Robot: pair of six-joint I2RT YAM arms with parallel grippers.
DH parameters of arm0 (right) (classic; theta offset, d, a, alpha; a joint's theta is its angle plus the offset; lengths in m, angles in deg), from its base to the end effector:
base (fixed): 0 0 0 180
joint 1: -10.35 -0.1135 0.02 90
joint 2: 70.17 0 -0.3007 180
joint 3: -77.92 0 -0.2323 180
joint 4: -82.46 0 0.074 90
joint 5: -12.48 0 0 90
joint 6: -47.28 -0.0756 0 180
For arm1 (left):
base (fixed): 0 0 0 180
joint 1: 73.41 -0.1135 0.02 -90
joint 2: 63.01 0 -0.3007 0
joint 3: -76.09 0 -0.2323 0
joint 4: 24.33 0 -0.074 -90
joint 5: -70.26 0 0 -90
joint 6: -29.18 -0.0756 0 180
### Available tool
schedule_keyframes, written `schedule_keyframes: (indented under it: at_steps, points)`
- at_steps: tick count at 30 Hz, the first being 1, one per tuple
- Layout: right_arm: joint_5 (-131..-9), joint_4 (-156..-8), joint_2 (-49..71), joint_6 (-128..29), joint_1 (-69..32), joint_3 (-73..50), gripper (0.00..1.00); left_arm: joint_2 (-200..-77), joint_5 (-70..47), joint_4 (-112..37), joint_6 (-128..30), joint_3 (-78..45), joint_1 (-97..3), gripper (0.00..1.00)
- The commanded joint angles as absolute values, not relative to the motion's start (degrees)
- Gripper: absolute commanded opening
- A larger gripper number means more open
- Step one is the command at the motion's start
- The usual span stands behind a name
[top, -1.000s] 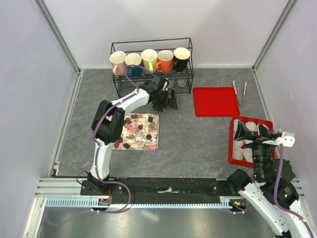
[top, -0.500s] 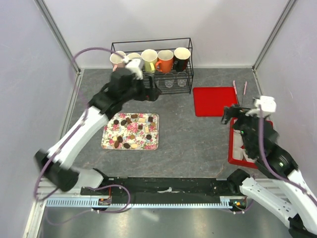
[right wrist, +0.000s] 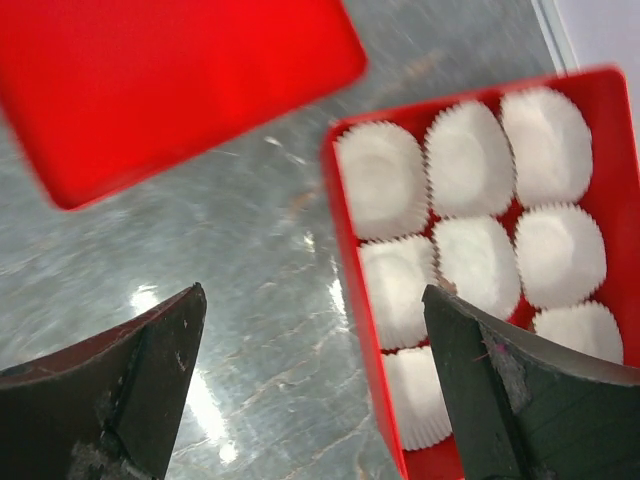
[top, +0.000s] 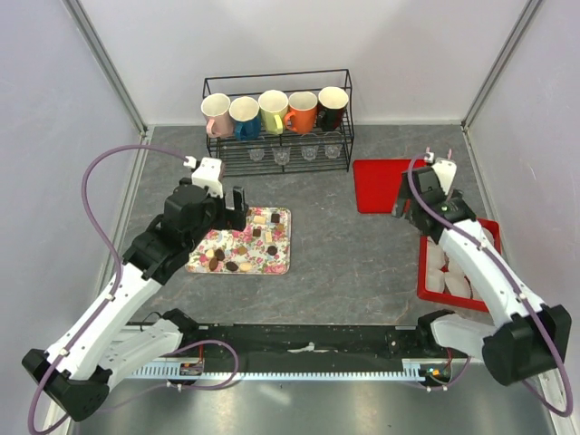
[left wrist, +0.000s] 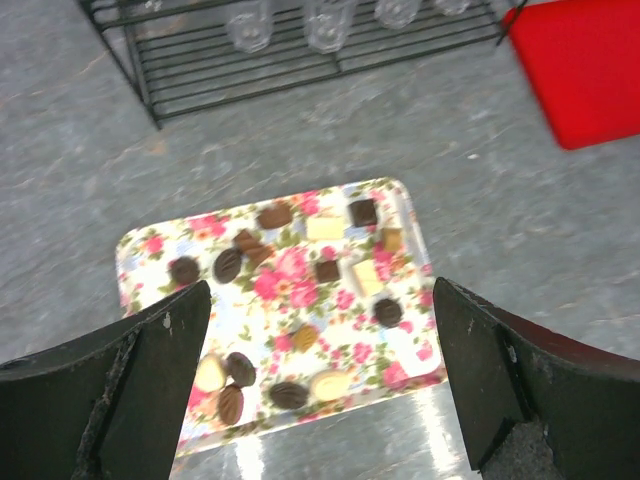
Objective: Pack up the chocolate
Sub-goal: Move the plate to the center of the board, then move the packing box to the center of the board.
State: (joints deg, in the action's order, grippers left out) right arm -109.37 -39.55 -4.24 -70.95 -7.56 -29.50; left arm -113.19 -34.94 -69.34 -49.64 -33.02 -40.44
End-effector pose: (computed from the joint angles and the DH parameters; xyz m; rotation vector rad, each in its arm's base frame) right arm 0.2163 0.0280 0.3070 0.4364 2.2716 -0.2878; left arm 0.1607 -0.0806 0.3661 0.2067 1.9760 -0.2356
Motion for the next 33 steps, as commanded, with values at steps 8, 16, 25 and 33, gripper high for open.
schedule_keyframes:
  at_steps: [8,16,25,33]
  points:
    - [-93.18,-42.14,5.24,-72.79,7.27,-32.17,0.98,-108.54,-39.87,-65.49,-53.61,-37.61,-40.54,1.00]
    - [-82.28,-44.78,7.70,-69.97,8.24,-37.88,0.98,-108.19,-39.34,-65.32,-53.44,-38.05,-40.54,0.99]
    - [-75.58,-45.40,3.31,-74.52,-1.24,-42.90,0.98,-108.10,-38.99,-65.14,-53.26,-38.32,-40.45,0.99]
    - [-78.47,-49.70,3.21,-84.47,-16.00,-41.32,0.98,-108.54,-39.08,-64.96,-53.17,-38.49,-40.54,0.99]
